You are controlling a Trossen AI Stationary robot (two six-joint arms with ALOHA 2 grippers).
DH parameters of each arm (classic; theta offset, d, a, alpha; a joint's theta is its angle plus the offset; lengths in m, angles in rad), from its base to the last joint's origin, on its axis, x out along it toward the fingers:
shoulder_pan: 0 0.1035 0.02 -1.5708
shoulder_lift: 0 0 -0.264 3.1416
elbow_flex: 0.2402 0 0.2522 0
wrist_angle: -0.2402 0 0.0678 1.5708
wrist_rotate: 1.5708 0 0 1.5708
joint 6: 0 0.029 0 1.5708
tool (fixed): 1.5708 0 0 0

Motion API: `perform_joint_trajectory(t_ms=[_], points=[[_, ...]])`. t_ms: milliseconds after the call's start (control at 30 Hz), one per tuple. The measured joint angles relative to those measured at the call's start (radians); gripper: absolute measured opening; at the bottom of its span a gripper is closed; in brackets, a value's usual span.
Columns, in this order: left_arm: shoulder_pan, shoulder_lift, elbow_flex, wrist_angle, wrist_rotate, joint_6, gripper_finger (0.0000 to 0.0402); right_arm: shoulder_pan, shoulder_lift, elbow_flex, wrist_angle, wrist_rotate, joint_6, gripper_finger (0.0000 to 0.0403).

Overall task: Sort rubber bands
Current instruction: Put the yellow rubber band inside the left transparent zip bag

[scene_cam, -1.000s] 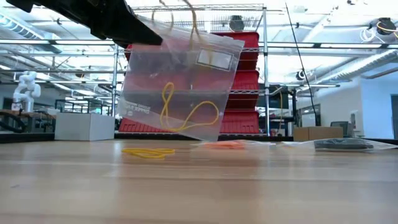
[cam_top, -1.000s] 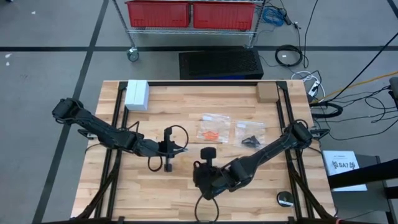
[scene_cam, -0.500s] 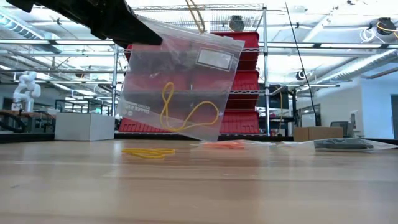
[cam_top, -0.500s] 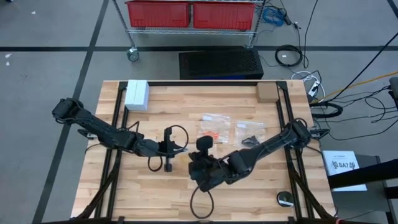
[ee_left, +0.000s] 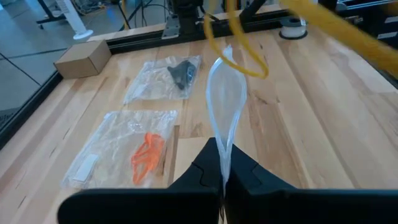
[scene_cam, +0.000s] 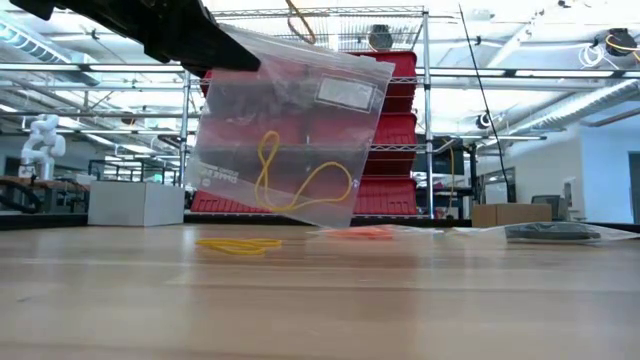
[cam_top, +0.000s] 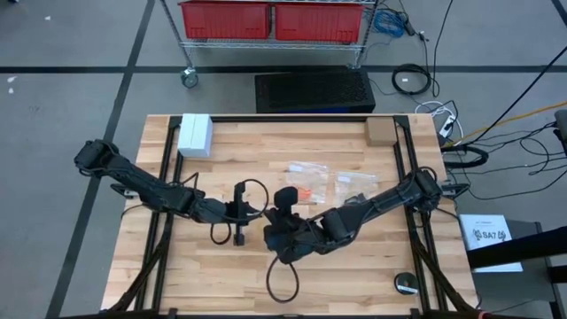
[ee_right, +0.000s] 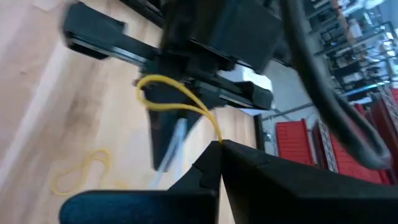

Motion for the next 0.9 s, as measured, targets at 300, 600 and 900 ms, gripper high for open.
perform_joint_trajectory(t_ms=[300, 600, 900], points=[[0.0, 0.0, 0.0, 0.0, 0.001, 0.0, 0.0, -0.012, 0.0, 0.0, 0.007, 0.051, -0.009, 0.0], [0.0, 0.0, 0.0, 0.002, -0.016, -0.002, 0.0, -0.01, 0.0, 0.0, -0.032, 0.051, 0.11, 0.0], [0.0, 0.0, 0.0, 0.011, -0.022, -0.01, 0.0, -0.01, -0.001, -0.072, -0.041, 0.059, 0.243, 0.0]])
